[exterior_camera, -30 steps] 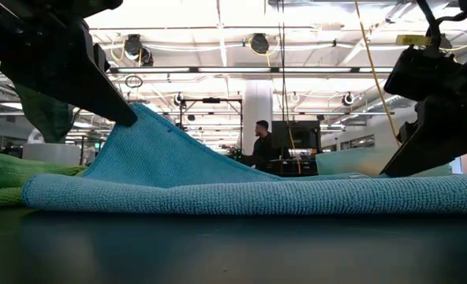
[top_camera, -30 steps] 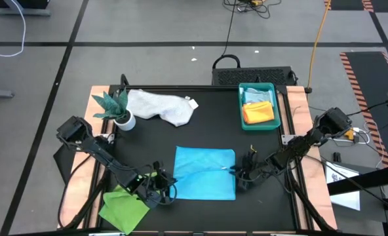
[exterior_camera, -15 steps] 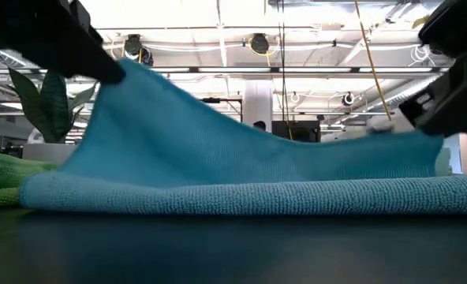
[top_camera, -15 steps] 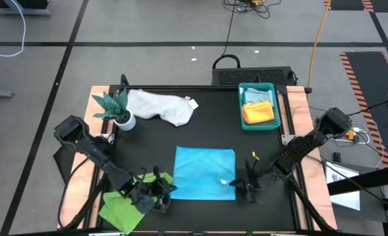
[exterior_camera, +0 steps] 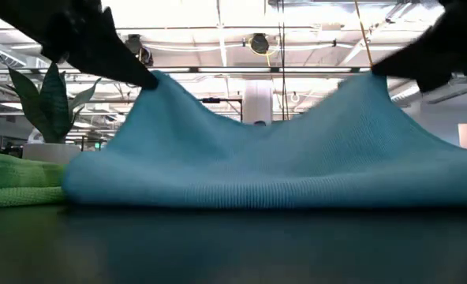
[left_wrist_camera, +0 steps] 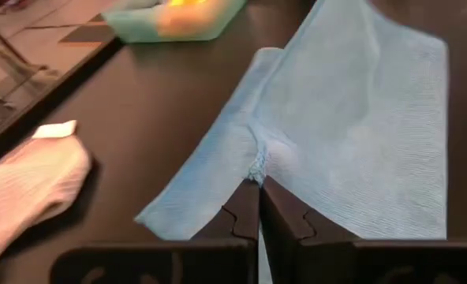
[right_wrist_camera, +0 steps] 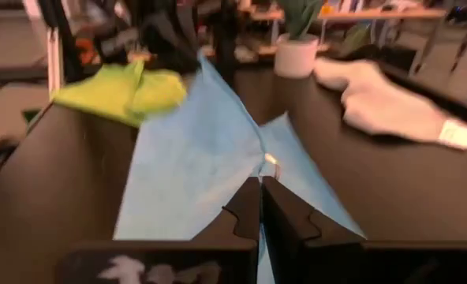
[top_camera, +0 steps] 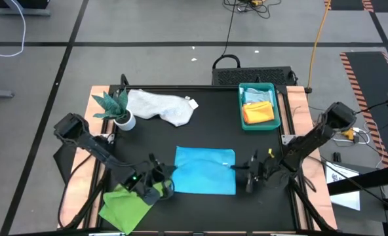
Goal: Fold microfiber towels
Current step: Fold the blue microfiber cloth
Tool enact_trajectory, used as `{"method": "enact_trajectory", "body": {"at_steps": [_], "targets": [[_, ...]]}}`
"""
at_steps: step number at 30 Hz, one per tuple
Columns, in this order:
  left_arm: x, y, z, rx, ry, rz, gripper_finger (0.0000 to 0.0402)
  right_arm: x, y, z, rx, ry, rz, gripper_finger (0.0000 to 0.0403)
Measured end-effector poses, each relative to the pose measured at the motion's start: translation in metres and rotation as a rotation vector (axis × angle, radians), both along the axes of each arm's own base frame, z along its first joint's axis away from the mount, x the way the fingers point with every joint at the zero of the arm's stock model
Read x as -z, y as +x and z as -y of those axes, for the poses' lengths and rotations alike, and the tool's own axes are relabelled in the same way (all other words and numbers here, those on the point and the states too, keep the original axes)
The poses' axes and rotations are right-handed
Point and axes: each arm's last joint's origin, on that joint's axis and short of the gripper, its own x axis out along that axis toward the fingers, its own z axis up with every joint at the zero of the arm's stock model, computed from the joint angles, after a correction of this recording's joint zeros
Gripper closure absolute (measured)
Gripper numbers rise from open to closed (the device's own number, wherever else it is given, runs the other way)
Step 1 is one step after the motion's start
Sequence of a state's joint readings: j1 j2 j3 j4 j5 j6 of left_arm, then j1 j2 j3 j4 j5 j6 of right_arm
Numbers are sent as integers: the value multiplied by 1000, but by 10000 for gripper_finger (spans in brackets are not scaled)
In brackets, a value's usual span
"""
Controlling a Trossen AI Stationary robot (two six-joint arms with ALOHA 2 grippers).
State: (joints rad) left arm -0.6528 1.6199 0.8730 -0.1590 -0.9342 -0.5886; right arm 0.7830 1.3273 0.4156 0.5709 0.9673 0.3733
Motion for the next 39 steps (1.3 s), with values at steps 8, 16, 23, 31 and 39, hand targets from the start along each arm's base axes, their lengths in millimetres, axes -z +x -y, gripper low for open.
{"method": "enact_trajectory", "body": {"at_steps": [8,16,23,31,39], "targets": [[2,8,-18,-90,19,-2,397,1,-3,22,100,17,-87,402],[21,17,-25,-122,45,-62,395,23,3,42,221,50,-228,403],[38,24,-30,-171,22,-69,390,32,9,50,233,74,-291,403],[17,11,5,36,-173,-29,390,13,0,21,-102,256,-274,403],[-13,-3,25,104,-186,131,394,-27,-14,-11,-334,194,35,403]]}}
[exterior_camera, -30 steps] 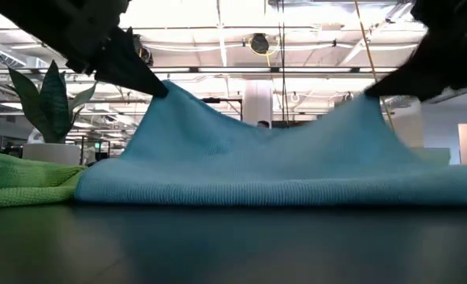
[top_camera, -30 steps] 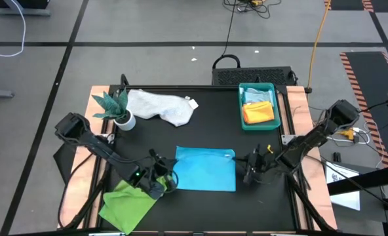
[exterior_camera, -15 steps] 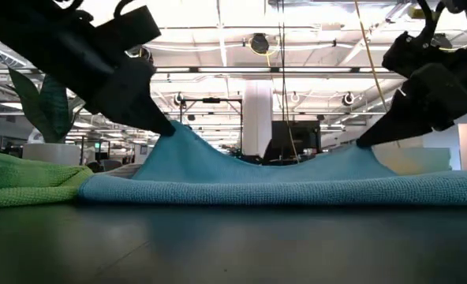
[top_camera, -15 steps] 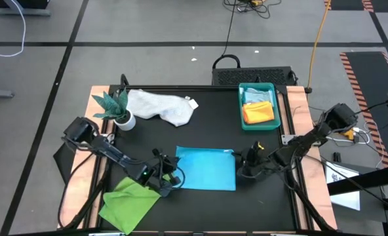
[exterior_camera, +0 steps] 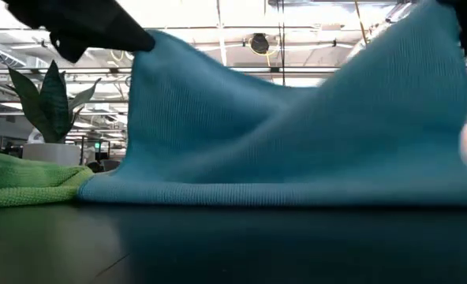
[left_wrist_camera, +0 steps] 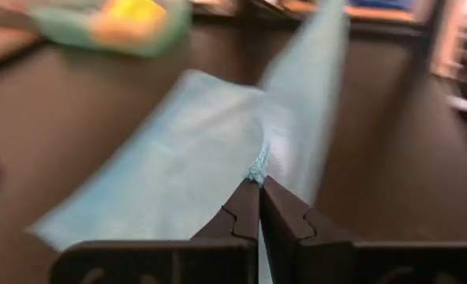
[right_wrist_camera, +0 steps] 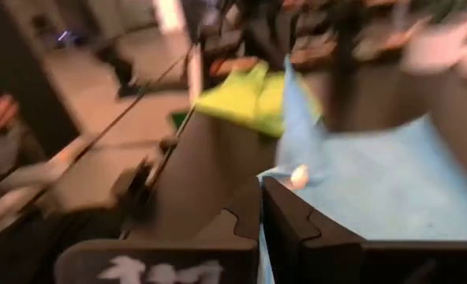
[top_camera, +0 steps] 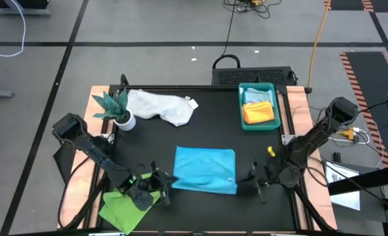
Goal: Fold microfiber towels
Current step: Fold the blue microfiber cloth
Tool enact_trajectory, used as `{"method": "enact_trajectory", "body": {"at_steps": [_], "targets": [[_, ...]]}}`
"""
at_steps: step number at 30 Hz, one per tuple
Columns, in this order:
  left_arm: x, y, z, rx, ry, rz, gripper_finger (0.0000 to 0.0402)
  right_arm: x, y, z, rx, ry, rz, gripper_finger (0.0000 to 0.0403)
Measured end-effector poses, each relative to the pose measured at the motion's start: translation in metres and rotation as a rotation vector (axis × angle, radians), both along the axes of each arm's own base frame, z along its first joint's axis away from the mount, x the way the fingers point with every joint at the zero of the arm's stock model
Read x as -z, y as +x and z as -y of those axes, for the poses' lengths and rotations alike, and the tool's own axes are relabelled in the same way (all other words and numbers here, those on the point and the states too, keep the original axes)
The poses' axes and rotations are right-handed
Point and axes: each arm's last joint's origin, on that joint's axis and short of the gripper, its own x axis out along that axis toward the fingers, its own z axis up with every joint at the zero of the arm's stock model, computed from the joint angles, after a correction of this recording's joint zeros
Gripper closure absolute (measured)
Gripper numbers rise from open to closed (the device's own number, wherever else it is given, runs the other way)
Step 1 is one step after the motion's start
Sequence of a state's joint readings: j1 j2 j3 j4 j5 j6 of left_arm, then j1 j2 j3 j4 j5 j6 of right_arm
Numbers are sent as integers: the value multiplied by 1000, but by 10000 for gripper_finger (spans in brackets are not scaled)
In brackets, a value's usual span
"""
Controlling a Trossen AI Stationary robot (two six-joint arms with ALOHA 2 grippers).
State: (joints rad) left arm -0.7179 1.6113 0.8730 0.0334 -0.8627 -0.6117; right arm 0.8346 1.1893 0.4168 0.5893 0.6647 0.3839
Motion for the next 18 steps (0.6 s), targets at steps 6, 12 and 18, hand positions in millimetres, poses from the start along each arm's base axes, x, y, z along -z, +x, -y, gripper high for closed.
{"method": "enact_trajectory", "body": {"at_steps": [6,12,18], "targets": [[4,10,-25,-162,92,-16,398,1,1,19,258,-84,-11,403],[15,16,-62,-332,113,-117,391,22,11,48,453,-99,-172,403],[18,20,-80,-405,126,-134,392,31,15,69,575,-122,-258,403]]}}
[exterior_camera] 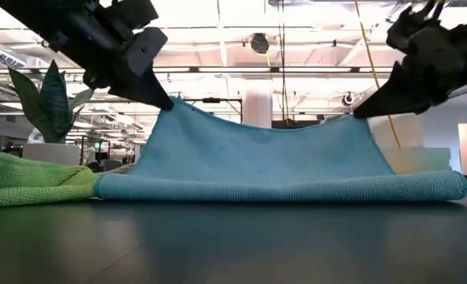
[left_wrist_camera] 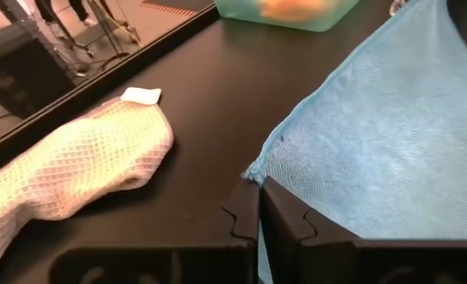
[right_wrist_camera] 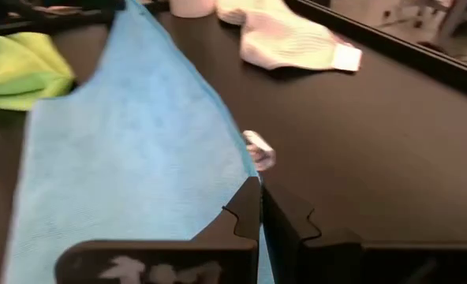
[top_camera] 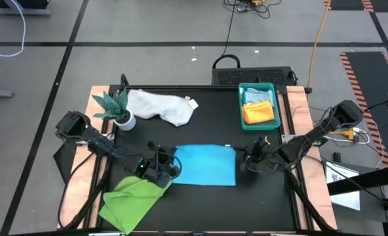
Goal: Fold microfiber towels
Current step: Fold the blue microfiber cloth
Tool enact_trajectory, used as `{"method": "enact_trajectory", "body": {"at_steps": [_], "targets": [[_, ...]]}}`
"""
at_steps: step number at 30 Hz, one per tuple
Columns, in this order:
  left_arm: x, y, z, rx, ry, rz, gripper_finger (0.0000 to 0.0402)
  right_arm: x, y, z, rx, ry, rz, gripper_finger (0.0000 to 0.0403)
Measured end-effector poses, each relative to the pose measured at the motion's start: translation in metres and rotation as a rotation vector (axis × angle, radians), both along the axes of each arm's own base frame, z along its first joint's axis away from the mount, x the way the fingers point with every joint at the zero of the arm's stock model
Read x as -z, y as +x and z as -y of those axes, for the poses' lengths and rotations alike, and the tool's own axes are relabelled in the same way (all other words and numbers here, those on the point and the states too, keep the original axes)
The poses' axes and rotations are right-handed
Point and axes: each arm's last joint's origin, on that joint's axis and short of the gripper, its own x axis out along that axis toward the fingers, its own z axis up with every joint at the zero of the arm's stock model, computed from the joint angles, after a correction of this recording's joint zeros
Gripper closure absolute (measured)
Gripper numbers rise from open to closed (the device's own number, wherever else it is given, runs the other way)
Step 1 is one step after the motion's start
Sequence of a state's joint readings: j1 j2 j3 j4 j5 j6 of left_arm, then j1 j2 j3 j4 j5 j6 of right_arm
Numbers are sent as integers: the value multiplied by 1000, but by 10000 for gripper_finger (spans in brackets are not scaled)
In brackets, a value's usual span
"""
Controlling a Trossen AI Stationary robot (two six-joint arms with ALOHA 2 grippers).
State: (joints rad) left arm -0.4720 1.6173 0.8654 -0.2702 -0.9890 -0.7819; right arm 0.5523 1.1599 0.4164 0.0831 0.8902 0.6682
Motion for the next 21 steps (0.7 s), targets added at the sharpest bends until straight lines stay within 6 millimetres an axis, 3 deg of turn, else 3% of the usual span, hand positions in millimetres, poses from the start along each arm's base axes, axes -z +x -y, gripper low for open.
{"method": "enact_trajectory", "body": {"at_steps": [11,21], "targets": [[40,-20,-14,-17,-76,129,391,10,0,15,28,74,-78,403],[52,-30,-18,12,-116,138,391,36,-15,27,55,153,-37,403]]}}
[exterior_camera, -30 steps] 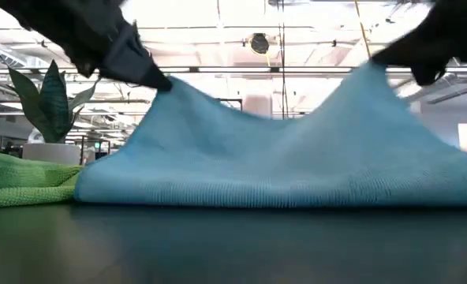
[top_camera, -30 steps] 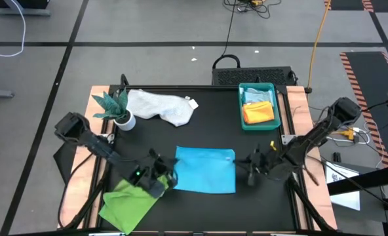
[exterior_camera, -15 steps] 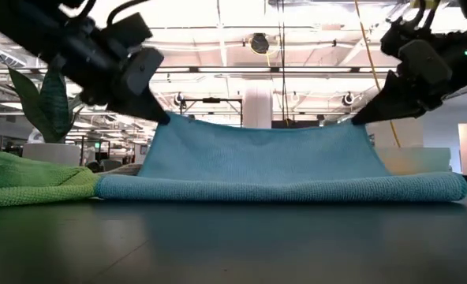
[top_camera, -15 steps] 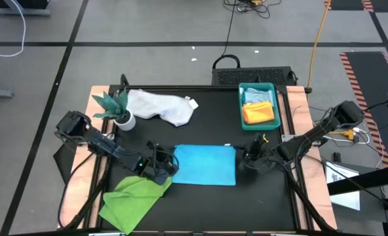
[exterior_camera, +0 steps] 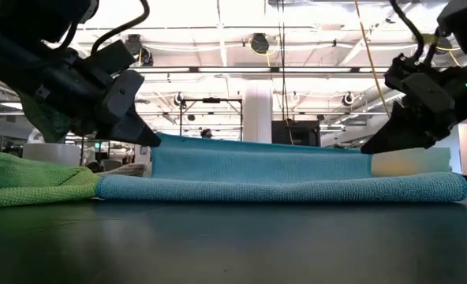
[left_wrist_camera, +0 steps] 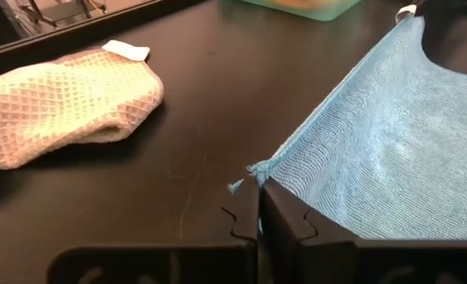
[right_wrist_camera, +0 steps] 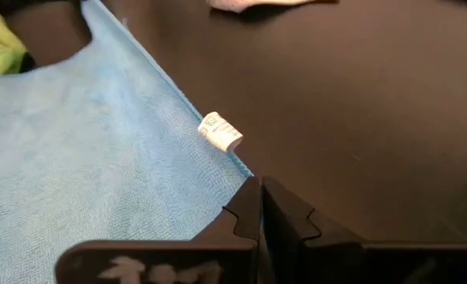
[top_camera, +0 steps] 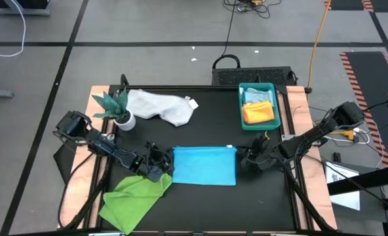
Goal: Fold microfiber towels
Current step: Fold the blue microfiber cloth
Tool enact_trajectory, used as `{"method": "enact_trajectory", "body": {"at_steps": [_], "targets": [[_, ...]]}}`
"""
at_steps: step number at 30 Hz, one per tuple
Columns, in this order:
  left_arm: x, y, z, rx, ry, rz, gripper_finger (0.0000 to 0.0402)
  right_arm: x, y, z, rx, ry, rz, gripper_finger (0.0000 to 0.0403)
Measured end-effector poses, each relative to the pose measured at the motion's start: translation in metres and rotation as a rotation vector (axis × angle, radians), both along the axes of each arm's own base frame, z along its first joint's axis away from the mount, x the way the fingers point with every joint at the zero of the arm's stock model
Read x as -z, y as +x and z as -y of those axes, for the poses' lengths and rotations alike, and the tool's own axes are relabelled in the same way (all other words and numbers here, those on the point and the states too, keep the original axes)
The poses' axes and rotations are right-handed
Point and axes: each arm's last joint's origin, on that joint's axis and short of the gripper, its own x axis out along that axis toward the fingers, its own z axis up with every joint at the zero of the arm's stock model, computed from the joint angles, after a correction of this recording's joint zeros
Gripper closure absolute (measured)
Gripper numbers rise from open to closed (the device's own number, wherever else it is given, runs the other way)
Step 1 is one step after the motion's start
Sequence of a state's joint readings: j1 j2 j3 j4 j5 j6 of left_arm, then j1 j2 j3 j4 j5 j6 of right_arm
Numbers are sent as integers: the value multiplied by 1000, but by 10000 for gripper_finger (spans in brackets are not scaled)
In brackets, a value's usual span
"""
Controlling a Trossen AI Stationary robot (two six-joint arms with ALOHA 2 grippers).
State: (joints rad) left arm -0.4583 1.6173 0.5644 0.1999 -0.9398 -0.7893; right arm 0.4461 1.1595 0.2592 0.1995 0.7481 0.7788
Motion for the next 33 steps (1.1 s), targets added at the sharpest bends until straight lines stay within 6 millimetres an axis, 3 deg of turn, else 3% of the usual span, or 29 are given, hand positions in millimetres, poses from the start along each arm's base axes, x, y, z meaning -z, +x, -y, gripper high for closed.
{"method": "enact_trajectory", "body": {"at_steps": [6,13,17,22,29,33], "targets": [[-10,4,13,137,18,37,397,-12,7,-12,-214,-22,129,403],[-54,-12,62,561,-144,236,398,-42,5,-58,-692,152,320,403],[-74,-26,80,671,-165,354,392,-61,0,-79,-816,156,426,403],[-69,-25,71,527,-65,301,397,-56,2,-74,-612,83,384,403],[-30,-10,25,163,-6,86,397,-28,7,-38,-203,18,157,403],[-14,1,6,73,20,32,392,-19,9,-19,-79,10,71,403]]}}
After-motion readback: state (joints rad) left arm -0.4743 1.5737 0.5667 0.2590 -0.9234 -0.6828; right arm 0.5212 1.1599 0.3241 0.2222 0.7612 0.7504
